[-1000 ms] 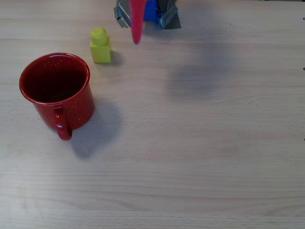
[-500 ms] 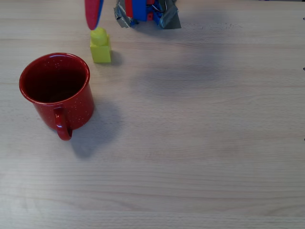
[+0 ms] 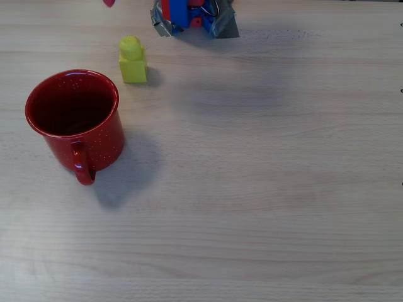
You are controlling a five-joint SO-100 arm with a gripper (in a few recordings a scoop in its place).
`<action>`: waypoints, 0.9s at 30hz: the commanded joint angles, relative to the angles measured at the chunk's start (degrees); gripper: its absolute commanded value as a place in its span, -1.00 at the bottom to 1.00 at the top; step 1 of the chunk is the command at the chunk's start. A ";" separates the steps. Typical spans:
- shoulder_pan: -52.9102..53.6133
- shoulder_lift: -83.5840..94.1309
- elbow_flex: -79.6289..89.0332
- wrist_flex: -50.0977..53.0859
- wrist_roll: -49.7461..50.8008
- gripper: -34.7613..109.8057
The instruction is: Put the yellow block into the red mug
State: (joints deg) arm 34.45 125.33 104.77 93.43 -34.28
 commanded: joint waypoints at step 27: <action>7.03 4.57 8.88 5.89 -12.74 0.08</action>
State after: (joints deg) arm 40.34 126.30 113.82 97.82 -45.44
